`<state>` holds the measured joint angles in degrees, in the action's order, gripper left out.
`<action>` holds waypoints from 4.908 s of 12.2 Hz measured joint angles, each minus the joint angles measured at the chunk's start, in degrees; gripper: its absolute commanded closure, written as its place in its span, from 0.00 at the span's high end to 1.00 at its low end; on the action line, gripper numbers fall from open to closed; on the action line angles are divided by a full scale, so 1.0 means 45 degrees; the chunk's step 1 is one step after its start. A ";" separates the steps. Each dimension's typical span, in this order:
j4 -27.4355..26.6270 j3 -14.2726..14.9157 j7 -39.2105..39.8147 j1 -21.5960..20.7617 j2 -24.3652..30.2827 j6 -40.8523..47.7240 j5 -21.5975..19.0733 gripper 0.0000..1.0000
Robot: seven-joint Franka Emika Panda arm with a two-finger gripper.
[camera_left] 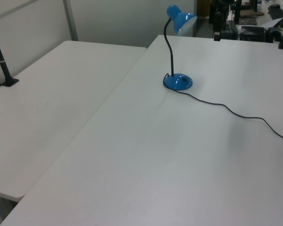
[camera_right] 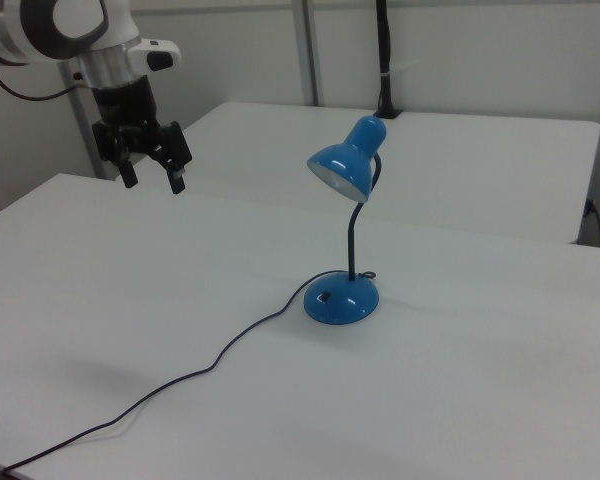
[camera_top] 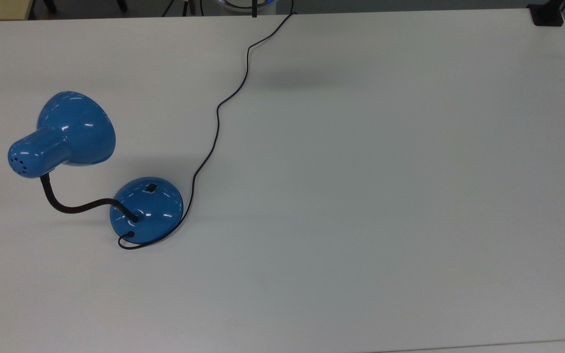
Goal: Turn on the lamp
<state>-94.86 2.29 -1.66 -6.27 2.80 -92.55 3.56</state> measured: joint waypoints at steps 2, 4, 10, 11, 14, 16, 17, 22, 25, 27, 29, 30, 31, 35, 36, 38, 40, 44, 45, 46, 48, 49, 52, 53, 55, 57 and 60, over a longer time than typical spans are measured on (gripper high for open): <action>0.0000 0.0000 0.0003 0.0000 0.0000 0.0000 0.0000 1.00; 0.0000 0.0000 0.0006 0.0000 -0.0004 0.0000 0.0000 1.00; 0.0000 0.0000 0.0028 0.0000 -0.0036 0.0001 0.0000 0.87; 0.0000 0.0000 0.0043 0.0000 -0.0038 0.0001 0.0000 0.63; -0.0023 0.0000 0.0059 -0.0001 -0.0076 0.0001 0.0000 0.00; -0.0027 -0.0001 0.0068 -0.0008 -0.0117 0.0001 -0.0001 0.00; -0.0027 -0.0003 0.0070 -0.0010 -0.0127 0.0001 -0.0001 0.00; -0.0048 -0.0004 0.0072 0.0011 -0.0152 -0.0013 -0.0001 0.00; -0.0421 0.0004 0.0067 0.0287 -0.0296 -0.0561 -0.0001 0.00; -0.1037 0.0018 -0.0339 0.0899 -0.0573 -0.2248 -0.0001 0.00; -0.2171 0.0033 -0.0965 0.1505 -0.0736 -0.4356 -0.0002 0.00; -0.2939 0.0042 -0.1305 0.1836 -0.0864 -0.5682 -0.0001 0.00; -0.3505 0.0043 -0.1708 0.2048 -0.1033 -0.6735 -0.0002 0.00; -0.4036 0.0046 -0.2964 0.2355 -0.2163 -0.9209 -0.0001 0.00; -0.4051 0.0046 -0.3136 0.2427 -0.2442 -0.9686 -0.0001 0.00; -0.4070 0.0047 -0.3449 0.2634 -0.3269 -1.0925 0.0005 0.00; -0.4072 0.0050 -0.3507 0.2774 -0.4090 -1.2317 0.0088 0.00; -0.4052 0.0051 -0.3508 0.3161 -0.4754 -1.4034 0.0138 0.00; -0.4044 0.0050 -0.3508 0.3176 -0.4852 -1.4282 0.0304 0.00; -0.4041 0.0050 -0.3508 0.3187 -0.4955 -1.4535 0.0575 0.00; -0.4006 0.0050 -0.3508 0.3200 -0.5252 -1.4968 0.0975 0.00; -0.3972 0.0050 -0.3508 0.3202 -0.5336 -1.5048 0.1028 0.00; -0.3757 0.0050 -0.3508 0.3203 -0.5609 -1.5091 0.1150 0.00; -0.3689 0.0050 -0.3508 0.3205 -0.5654 -1.5113 0.1182 0.00; -0.3566 0.0050 -0.3508 0.3217 -0.5712 -1.5156 0.1206 0.00; -0.3513 0.0050 -0.3508 0.3220 -0.5761 -1.5164 0.1220 0.00; -0.3446 0.0049 -0.3508 0.3257 -0.5861 -1.5241 0.1368 0.00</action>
<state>-110.37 2.51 -17.44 8.38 -23.57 -161.14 9.71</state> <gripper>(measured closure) 0.991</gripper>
